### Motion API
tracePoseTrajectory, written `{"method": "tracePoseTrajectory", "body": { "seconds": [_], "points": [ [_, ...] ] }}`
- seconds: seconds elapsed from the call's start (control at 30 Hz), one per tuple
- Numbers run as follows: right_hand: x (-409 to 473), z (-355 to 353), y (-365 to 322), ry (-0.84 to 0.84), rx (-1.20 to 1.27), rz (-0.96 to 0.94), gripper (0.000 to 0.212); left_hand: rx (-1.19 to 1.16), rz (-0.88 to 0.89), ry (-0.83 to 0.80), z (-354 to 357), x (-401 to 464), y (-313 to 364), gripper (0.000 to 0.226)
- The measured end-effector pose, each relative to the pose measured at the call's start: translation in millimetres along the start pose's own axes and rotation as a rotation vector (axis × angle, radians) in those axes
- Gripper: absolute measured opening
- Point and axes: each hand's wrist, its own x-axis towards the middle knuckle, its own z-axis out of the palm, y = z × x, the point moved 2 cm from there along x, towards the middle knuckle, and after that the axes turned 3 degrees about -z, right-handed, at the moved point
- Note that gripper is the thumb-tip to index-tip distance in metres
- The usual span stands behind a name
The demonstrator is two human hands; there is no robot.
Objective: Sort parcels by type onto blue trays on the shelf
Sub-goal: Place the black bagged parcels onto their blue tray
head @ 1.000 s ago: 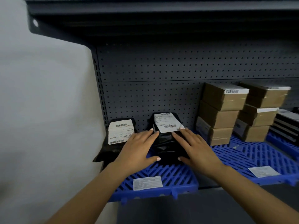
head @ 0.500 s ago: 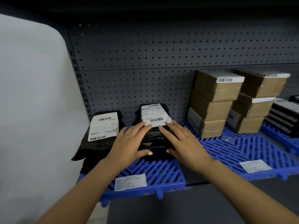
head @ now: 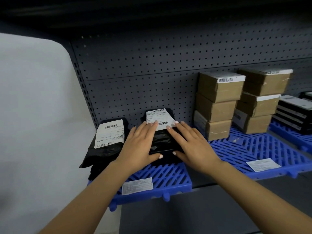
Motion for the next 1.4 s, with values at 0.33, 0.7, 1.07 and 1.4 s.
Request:
{"method": "tracePoseTrajectory", "body": {
  "seconds": [0.33,0.7,1.07,1.4],
  "points": [
    [-59.8,-43.6,72.4,0.064,-0.041,0.010,0.074,-0.121,0.051,0.181,-4.2,36.0,88.2,0.090],
    [-105.1,-81.4,185.9,-0.026,0.142,0.038,0.075,-0.240,-0.126,0.204,20.1,70.8,201.7,0.097],
    [-67.2,-77.1,225.1,-0.058,0.291,0.081,0.098,-0.209,-0.291,0.136,25.9,107.9,205.7,0.120],
    [-47.2,-36.0,221.8,-0.046,0.386,0.193,0.103,-0.363,-0.416,-0.050,64.0,130.2,178.3,0.120]
  ]
}}
